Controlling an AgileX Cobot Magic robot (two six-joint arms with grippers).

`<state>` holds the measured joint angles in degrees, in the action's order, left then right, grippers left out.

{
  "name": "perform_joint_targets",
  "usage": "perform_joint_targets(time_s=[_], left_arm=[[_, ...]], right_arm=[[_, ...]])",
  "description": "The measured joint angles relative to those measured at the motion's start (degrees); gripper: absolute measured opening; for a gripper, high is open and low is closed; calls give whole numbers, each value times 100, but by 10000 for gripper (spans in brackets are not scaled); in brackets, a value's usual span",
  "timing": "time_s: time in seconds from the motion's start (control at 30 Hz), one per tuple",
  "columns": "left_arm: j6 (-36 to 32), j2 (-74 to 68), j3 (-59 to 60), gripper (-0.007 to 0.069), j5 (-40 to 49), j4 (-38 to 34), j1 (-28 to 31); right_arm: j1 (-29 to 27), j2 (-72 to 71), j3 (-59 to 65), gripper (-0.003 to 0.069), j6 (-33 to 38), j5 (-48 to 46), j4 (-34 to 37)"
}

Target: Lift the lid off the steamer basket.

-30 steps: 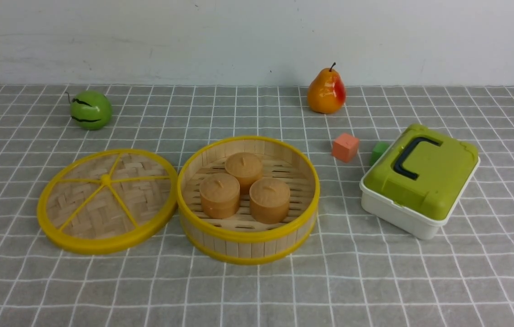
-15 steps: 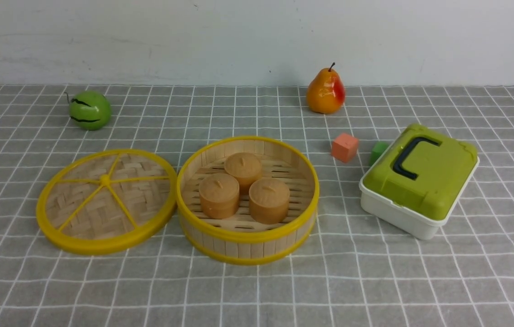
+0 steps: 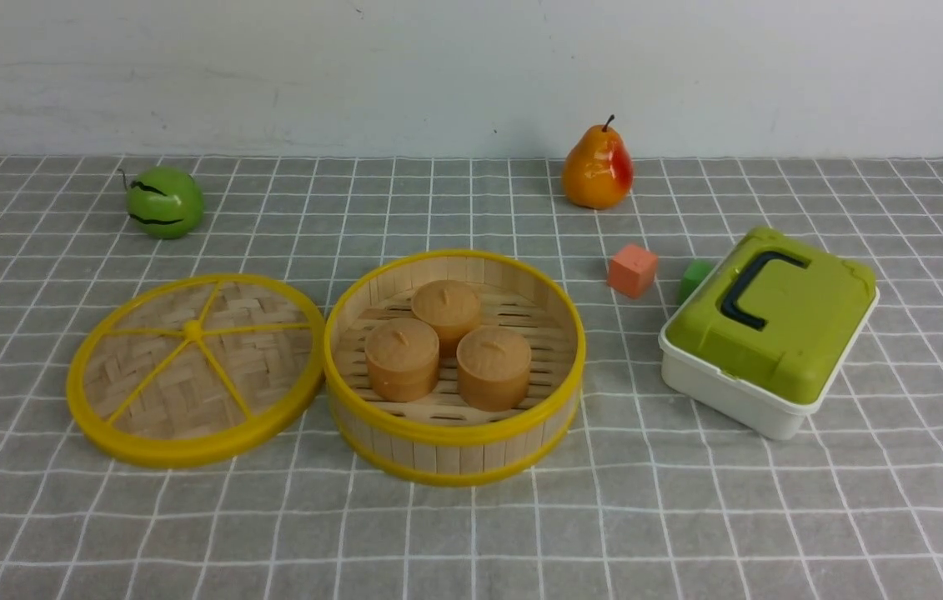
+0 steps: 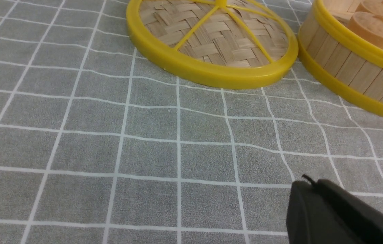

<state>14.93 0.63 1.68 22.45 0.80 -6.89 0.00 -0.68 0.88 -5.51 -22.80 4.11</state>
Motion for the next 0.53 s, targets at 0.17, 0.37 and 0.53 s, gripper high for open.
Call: perform_joint_targets(time_s=[0.17,0.37,0.53], left_arm=[[0,0,0,15,0,0,0],[0,0,0,22,0,0,0],[0,0,0,29,0,0,0]], right_arm=[[0,0,0,241,0,0,0],[0,0,0,241,0,0,0],[0,0,0,241,0,0,0]])
